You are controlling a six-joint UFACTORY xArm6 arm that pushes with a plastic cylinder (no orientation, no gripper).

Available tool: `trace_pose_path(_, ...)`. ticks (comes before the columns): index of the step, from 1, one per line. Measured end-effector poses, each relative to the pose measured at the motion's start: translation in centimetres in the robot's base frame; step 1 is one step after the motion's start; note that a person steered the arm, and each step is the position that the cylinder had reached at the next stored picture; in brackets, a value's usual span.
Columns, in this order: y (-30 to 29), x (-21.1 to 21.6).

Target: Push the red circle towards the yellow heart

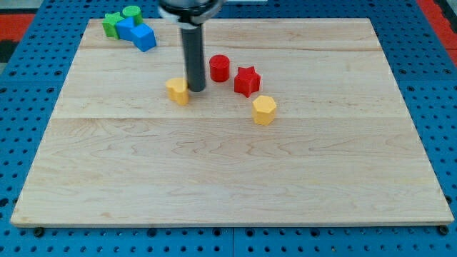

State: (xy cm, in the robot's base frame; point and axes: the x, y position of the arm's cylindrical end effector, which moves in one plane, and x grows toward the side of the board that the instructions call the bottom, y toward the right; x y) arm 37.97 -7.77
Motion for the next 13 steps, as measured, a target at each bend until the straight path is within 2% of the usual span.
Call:
trace_pose_path(2, -3.6, -0.2)
trace_pose_path(3, -4.0, -2.1)
trace_pose_path(4, -2.4, -5.9)
trace_pose_path(5, 3.4, -7.2)
trace_pose_path(6, 5.6, -7.2)
trace_pose_path(8, 8.7, -2.2)
trace_pose_path(10, 9.5, -2.2)
trace_pose_path(11, 12.8, -1.5)
trace_pose_path(13, 8.5, -0.1)
